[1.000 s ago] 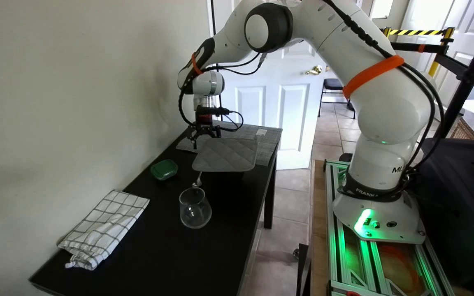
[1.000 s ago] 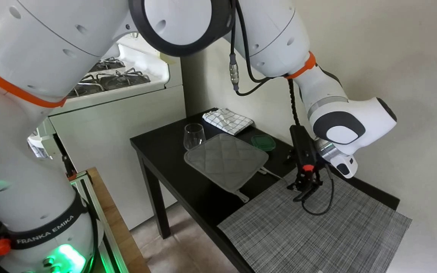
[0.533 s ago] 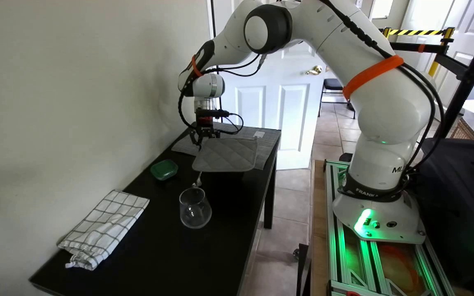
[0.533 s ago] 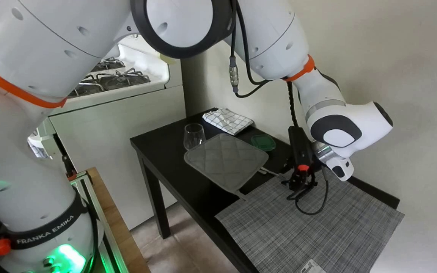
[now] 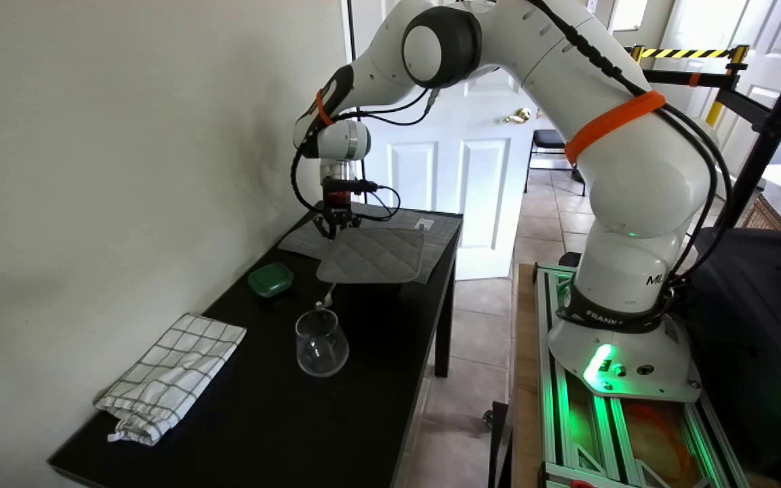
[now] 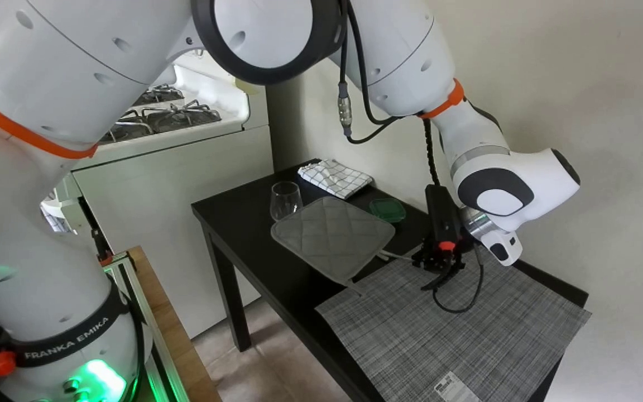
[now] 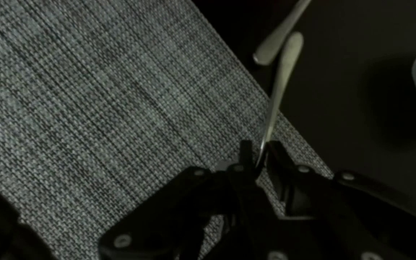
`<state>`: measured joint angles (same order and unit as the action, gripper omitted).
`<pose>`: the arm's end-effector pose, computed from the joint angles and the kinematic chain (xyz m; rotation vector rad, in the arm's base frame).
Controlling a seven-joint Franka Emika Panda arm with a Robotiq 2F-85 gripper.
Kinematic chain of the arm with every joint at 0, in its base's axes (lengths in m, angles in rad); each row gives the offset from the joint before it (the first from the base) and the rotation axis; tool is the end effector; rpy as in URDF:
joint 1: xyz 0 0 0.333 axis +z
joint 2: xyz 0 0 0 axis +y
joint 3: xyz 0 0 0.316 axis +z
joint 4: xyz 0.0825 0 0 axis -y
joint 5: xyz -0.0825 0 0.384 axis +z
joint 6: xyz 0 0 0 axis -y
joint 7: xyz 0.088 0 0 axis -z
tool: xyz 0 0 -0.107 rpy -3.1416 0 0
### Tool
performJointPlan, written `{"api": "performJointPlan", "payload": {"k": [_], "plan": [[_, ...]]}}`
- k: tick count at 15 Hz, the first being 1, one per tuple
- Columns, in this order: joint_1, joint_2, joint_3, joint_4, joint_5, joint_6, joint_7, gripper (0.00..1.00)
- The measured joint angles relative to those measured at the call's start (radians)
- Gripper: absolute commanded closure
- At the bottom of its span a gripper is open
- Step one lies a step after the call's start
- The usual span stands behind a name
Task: Put the grey potholder on the black mug and then put the silver fork on the grey potholder
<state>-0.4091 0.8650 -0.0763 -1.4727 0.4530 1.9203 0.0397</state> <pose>0.6095 -0.2791 0.1392 -2.5105 0.9981 0.4458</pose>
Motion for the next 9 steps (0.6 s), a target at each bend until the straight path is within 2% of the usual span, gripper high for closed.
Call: {"api": "performJointPlan", "payload": {"k": [9], "plan": [[-0.001, -0.017, -0.01, 0.0, -0.001, 0.0, 0.001, 0.98]]}}
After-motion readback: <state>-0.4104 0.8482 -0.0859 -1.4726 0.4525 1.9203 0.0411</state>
